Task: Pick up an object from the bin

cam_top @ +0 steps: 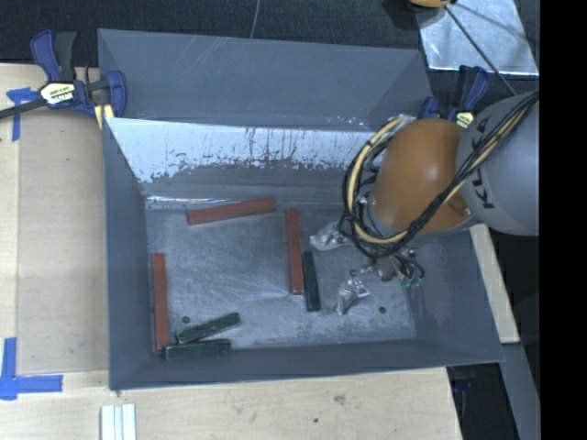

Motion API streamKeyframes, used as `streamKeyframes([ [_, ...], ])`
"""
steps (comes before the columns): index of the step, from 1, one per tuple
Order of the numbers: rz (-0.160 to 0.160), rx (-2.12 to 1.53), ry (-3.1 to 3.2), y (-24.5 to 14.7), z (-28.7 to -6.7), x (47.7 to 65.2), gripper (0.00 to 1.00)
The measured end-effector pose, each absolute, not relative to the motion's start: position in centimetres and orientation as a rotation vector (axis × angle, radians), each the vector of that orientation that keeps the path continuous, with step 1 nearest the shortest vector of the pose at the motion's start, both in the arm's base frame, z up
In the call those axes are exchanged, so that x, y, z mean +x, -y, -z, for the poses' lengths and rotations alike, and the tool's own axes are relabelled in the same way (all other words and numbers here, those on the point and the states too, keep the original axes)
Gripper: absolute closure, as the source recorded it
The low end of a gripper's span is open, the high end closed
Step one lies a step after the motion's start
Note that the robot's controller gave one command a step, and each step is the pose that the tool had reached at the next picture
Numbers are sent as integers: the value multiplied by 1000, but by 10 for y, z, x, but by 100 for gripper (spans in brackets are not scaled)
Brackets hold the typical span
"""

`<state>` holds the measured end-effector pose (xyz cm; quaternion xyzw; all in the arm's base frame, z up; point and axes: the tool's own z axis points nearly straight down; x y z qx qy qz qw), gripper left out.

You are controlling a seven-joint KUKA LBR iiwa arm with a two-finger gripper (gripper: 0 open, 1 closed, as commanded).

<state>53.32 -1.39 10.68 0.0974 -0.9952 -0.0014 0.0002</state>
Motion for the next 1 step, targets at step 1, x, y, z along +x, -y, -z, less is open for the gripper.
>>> streamKeyframes([
  [1, -13, 522, 3139, -21, -85, 584, 100],
])
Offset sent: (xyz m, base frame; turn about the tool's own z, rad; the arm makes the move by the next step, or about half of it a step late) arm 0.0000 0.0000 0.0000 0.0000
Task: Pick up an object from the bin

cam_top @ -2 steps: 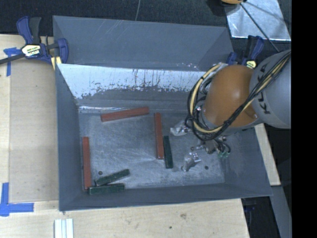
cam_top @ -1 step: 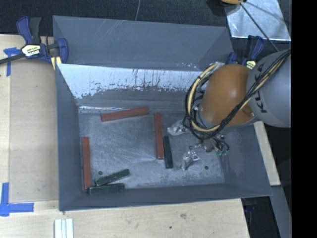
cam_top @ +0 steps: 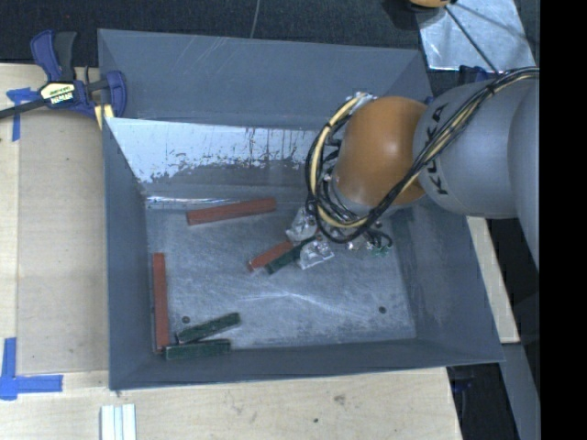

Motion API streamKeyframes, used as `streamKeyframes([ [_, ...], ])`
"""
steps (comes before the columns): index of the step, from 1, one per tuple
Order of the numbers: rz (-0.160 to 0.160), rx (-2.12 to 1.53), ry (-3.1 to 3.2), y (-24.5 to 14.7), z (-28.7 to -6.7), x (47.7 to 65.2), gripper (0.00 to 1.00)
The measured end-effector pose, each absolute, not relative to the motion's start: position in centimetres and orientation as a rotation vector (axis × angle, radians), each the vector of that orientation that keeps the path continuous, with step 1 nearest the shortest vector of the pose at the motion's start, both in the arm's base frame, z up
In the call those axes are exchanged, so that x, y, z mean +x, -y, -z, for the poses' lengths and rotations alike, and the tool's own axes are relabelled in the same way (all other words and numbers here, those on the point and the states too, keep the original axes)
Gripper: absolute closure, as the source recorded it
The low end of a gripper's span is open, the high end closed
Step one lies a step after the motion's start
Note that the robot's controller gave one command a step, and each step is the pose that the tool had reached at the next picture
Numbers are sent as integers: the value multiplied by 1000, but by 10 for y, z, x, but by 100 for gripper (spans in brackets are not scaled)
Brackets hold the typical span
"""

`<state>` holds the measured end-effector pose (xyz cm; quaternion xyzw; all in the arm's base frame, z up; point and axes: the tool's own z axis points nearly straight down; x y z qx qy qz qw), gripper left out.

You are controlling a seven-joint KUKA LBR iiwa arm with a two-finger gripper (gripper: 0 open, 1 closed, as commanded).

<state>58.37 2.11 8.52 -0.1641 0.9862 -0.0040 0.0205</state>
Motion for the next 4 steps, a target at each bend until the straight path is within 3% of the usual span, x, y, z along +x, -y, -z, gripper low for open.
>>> streamKeyframes([
  [1, 12, -510, -3058, -21, -85, 584, 100],
  [2, 1, -586, -3083, -13, -184, 576, 100],
  [3, 1, -586, -3083, -13, -184, 576, 100],
  [4, 1, -527, -3089, -12, -137, 580, 100],
])
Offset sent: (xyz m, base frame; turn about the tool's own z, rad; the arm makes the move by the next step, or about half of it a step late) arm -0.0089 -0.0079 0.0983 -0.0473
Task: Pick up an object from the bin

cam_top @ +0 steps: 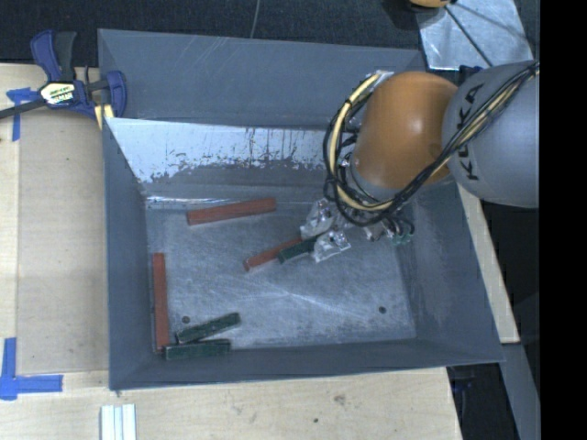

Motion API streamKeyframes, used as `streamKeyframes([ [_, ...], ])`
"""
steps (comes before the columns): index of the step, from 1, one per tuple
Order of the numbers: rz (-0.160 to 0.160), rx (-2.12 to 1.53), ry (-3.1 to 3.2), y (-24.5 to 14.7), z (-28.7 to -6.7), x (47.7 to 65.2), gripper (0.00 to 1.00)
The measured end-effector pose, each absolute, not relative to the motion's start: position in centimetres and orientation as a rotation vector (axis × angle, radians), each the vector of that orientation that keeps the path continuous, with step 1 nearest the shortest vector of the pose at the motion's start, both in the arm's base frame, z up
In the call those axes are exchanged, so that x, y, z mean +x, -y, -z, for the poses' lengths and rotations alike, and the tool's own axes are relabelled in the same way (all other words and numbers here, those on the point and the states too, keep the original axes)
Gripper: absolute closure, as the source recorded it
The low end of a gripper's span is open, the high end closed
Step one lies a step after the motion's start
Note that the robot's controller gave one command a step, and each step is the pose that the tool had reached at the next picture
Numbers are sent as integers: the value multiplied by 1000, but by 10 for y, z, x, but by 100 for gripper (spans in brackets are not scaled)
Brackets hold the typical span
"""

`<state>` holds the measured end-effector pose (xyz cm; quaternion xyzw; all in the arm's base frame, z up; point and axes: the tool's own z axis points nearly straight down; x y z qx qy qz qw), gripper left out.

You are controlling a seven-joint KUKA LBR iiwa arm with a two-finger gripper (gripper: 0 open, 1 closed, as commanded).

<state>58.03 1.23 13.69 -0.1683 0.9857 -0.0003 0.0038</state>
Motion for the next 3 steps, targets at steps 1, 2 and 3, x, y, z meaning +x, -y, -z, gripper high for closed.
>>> streamKeyframes([
  [1, -2, -497, -3106, -8, -116, 570, 100],
  [2, 0, -483, -3104, -20, -184, 588, 100],
  [3, 1, -549, -3086, -18, -227, 573, 100],
])
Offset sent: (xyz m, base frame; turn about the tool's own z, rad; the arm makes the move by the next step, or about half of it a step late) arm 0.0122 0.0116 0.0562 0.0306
